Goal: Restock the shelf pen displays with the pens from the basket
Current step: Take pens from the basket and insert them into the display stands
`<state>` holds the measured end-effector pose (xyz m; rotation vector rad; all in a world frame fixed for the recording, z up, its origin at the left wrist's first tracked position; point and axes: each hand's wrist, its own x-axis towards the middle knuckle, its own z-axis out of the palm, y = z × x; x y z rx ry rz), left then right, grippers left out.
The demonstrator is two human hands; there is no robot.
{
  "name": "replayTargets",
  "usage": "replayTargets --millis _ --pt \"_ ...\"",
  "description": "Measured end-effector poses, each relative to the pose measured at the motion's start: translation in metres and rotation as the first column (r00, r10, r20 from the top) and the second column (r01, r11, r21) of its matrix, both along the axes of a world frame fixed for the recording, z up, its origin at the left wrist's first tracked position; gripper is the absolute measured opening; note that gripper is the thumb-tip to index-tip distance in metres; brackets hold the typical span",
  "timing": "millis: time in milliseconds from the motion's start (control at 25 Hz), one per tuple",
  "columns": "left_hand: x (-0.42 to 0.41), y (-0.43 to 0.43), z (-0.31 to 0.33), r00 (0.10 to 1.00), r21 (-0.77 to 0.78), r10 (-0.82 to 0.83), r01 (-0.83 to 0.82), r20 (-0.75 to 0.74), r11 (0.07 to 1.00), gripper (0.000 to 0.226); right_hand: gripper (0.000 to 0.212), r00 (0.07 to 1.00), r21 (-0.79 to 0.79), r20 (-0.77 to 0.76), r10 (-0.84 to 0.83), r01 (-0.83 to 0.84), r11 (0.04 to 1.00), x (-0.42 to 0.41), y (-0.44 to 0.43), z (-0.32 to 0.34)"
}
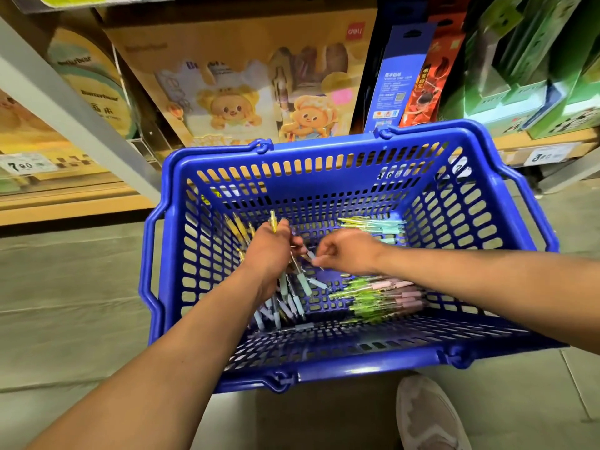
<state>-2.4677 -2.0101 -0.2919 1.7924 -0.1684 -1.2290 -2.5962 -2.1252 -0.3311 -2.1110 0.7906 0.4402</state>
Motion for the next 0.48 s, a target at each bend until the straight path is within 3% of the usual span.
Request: replayTargets --millis 80,200,360,480 --pt "0.004 0.003 -0.002 0.998 -0.013 0.043 -0.043 -0.037 0.999 0.023 0.02 0.987 -0.178 -0.162 0.017 -0.046 0.983 -0.01 -0.024 -0.02" --pt "0.008 0.006 -0.006 0.997 -0.008 0.037 -0.037 -0.064 0.999 0.017 0.034 0.929 -0.371 -0.353 0.11 -0.247 0.895 -0.029 -0.049 -0.044" --pt "0.014 0.009 -0.006 0.991 0.034 0.043 -0.039 -0.13 0.999 0.009 0.047 0.869 -0.461 -0.456 0.191 -0.414 0.785 -0.038 -0.055 -0.057" --pt "0.016 0.01 -0.006 0.981 0.057 0.043 -0.033 -0.188 0.998 0.015 0.029 0.869 -0.473 -0.449 0.207 -0.427 0.771 -0.032 -0.058 -0.053"
